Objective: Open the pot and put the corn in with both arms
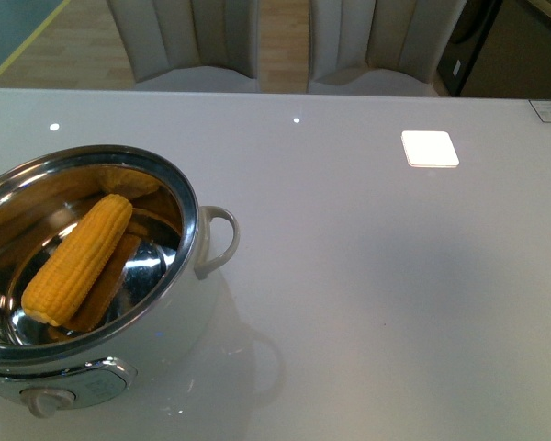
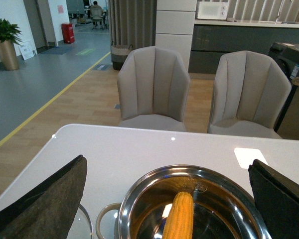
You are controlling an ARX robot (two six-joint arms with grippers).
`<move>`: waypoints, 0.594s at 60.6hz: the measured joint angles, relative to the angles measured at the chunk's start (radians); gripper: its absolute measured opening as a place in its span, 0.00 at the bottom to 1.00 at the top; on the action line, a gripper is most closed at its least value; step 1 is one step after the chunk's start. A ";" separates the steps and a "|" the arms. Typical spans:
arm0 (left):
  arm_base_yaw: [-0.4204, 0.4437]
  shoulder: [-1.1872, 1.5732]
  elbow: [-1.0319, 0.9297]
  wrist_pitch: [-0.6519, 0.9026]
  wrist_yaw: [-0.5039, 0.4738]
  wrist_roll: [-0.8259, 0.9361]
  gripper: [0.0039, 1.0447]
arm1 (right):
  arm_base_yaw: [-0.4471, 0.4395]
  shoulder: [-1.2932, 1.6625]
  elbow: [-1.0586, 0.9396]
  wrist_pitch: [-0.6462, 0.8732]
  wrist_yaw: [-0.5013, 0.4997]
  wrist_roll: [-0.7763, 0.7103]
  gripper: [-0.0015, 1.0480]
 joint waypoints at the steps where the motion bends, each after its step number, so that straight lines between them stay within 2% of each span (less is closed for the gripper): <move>1: 0.000 0.000 0.000 0.000 0.000 0.000 0.93 | 0.000 -0.002 -0.001 0.000 0.000 -0.003 0.91; 9: 0.000 0.000 0.000 0.000 0.000 0.000 0.93 | 0.000 0.001 -0.016 0.037 -0.002 -0.046 0.89; 13: 0.000 0.000 0.000 0.000 0.000 0.000 0.93 | -0.018 -0.004 -0.099 0.253 -0.031 -0.132 0.78; 17: 0.000 0.000 0.000 0.000 0.000 0.000 0.93 | -0.045 -0.040 -0.170 0.377 -0.059 -0.201 0.65; 36: 0.000 0.000 0.000 0.000 0.000 0.000 0.93 | -0.143 -0.226 -0.301 0.336 -0.153 -0.259 0.10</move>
